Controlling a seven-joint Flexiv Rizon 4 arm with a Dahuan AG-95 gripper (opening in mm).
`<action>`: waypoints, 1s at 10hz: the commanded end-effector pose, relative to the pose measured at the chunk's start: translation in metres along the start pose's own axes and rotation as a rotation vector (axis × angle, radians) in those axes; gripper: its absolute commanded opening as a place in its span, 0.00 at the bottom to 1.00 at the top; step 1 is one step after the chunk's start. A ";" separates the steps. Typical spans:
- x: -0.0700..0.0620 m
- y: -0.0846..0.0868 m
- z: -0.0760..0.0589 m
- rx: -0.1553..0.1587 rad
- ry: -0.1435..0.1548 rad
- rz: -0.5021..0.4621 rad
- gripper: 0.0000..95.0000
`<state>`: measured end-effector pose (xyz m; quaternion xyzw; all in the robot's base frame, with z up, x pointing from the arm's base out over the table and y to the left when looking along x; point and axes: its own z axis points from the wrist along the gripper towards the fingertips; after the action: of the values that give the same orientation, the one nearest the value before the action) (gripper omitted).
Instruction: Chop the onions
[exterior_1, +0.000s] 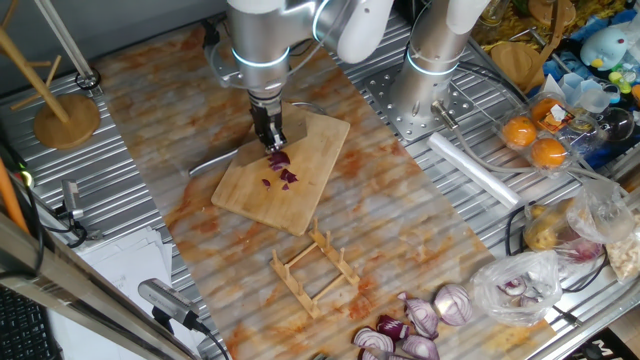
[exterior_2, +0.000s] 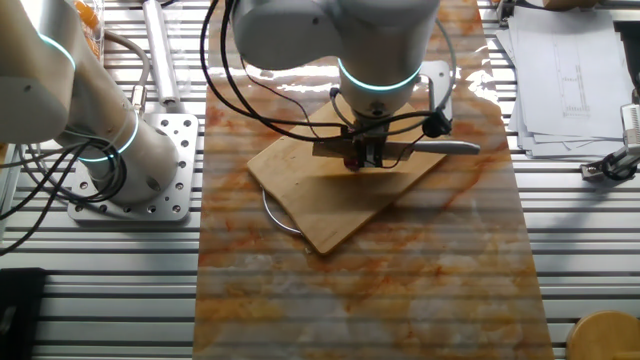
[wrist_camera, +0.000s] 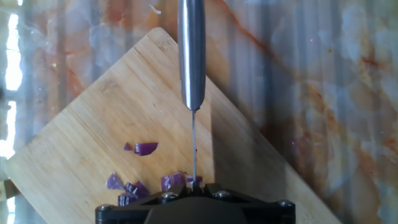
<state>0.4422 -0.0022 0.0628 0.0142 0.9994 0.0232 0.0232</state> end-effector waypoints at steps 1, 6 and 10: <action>0.000 0.000 0.001 -0.002 -0.003 0.002 0.00; -0.006 -0.002 0.021 -0.002 -0.028 0.011 0.00; -0.007 -0.002 0.022 -0.003 -0.030 -0.002 0.00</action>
<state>0.4504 -0.0024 0.0432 0.0135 0.9987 0.0203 0.0449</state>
